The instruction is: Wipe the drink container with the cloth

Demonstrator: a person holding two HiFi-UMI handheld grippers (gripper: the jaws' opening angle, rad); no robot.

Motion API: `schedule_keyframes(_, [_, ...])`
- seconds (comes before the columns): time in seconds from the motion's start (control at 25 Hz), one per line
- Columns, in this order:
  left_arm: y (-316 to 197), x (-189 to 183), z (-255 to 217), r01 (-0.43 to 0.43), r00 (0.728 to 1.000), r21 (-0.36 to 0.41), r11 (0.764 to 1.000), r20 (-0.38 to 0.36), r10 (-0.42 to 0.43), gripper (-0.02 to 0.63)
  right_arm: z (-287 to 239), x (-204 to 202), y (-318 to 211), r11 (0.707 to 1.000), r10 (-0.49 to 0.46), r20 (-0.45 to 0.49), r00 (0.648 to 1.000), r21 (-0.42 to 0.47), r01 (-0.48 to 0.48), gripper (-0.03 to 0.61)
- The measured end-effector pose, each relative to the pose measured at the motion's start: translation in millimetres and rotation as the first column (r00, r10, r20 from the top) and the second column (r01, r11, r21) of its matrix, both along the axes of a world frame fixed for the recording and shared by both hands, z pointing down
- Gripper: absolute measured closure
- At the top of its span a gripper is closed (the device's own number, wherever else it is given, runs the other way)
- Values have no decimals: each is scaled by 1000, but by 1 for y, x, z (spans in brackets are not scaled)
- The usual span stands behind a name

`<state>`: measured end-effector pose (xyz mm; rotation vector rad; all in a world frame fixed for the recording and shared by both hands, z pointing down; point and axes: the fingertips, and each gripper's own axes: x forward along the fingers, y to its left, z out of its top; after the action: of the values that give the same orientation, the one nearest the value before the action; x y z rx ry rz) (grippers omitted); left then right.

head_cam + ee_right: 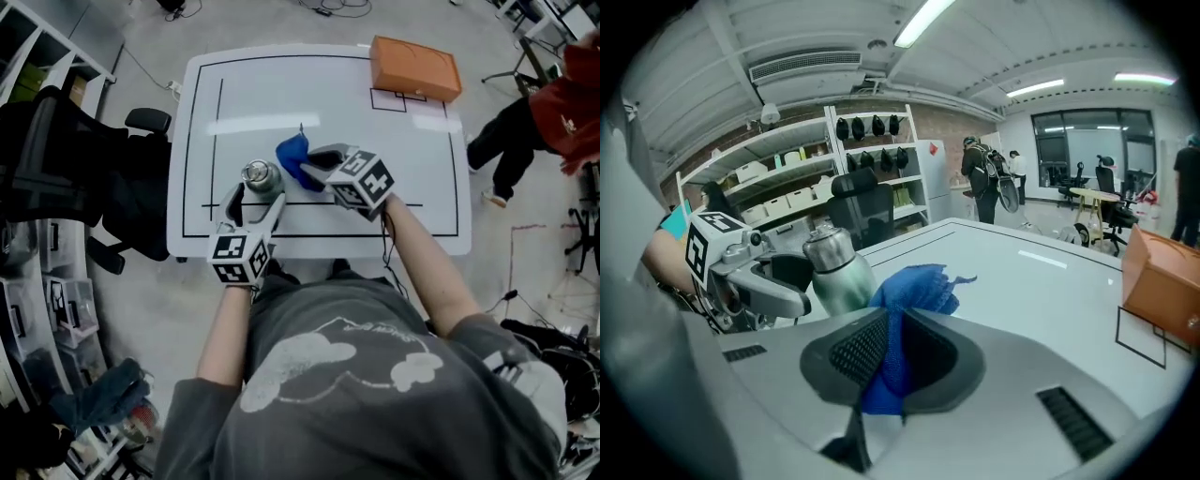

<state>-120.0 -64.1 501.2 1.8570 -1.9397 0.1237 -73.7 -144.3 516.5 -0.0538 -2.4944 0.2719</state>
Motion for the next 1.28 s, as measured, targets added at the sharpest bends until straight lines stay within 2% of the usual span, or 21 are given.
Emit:
schedule_keyframes(0.12, [-5, 1, 0, 156, 987, -29, 987, 29, -155, 252, -5, 14, 4, 1000, -19, 13, 1000, 6, 19, 529])
schedule_keyframes(0.28, [-9, -8, -3, 361, 932, -44, 932, 60, -358, 252, -9, 29, 6, 999, -32, 18, 999, 18, 31, 529])
schedule_keyframes(0.48, [-14, -8, 8, 436, 900, -117, 892, 34, -435, 262, -17, 41, 4, 999, -28, 28, 999, 28, 27, 529])
schedule_keyframes(0.56, [-12, -10, 10, 449, 893, -122, 885, 41, -447, 304, -20, 44, 3, 999, -26, 32, 999, 31, 25, 529])
schedule_keyframes(0.64, [-11, -10, 9, 433, 901, -113, 894, 48, -431, 304, -23, 45, 3, 999, -24, 34, 999, 35, 23, 529])
schedule_keyframes(0.88, [-11, -9, 9, 303, 953, -97, 948, 53, -299, 305, -24, 39, 2, 999, -12, 30, 999, 48, 11, 529])
schedule_keyframes(1.08, [-10, -8, 6, 106, 993, -83, 991, 52, -102, 307, -38, 24, 1, 999, -44, 62, 997, 32, 42, 529])
schedule_keyframes(1.2, [-6, -9, 6, -30, 998, -67, 997, 52, 33, 306, -46, 12, 6, 996, -91, 94, 991, 9, 91, 531])
schedule_keyframes(1.28, [-5, -10, 6, -126, 990, -56, 990, 52, 129, 307, -49, 1, 8, 993, -121, 104, 987, 16, 120, 531])
